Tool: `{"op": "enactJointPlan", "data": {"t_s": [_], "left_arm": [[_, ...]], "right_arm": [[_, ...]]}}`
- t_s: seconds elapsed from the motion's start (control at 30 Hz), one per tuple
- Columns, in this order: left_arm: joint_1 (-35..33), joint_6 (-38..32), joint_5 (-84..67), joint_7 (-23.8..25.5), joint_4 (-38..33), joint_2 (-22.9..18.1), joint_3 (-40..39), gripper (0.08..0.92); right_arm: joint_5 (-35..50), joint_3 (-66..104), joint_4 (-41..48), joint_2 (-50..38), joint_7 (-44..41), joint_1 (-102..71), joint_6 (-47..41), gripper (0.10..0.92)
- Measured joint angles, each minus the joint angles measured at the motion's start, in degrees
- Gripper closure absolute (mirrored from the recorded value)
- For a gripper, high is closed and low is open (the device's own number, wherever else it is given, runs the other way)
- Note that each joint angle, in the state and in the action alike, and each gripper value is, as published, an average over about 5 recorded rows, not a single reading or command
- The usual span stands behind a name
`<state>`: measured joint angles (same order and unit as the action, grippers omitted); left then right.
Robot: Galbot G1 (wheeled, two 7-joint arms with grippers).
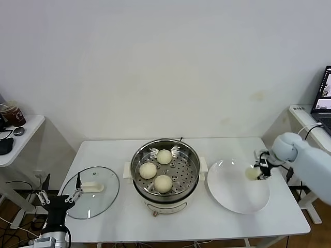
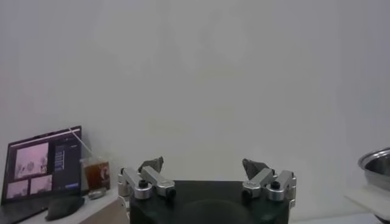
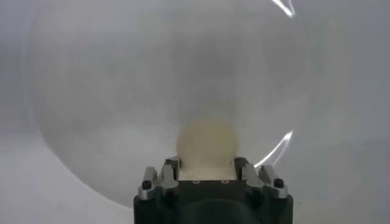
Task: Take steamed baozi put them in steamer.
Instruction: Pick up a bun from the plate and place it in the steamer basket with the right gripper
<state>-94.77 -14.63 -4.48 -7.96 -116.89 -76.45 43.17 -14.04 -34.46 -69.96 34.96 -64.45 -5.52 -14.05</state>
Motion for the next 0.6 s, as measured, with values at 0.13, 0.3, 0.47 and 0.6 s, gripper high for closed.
{"op": "enactJointPlan", "data": {"t_s": [0.13,0.3,0.47,0.6], "left_arm": [[0.5,0.1,0.0,0.0,0.1,0.3,-0.5,0.177],[0.7,0.3,0.0,0.0,0.1,0.5,-1.0,0.177],[0.8,0.2,0.0,0.0,0.1,0.7,-1.4,0.177],[1.0,0.2,0.0,0.0,0.1,0.6,-1.5,0.177]], "right_arm": [[5.7,-6.1,-5.0,-1.6,0.2,7.9,-2.9,0.519],[15.2,-16.6,-12.4,-1.5,1.8,21.6,-8.3,0.516],[25.8,-26.8,-19.8,1.0,5.0,34.4,-14.5,0.516],[32.8,-33.3,-24.7,4.3,8.2,41.2,-18.6,0.516]]}}
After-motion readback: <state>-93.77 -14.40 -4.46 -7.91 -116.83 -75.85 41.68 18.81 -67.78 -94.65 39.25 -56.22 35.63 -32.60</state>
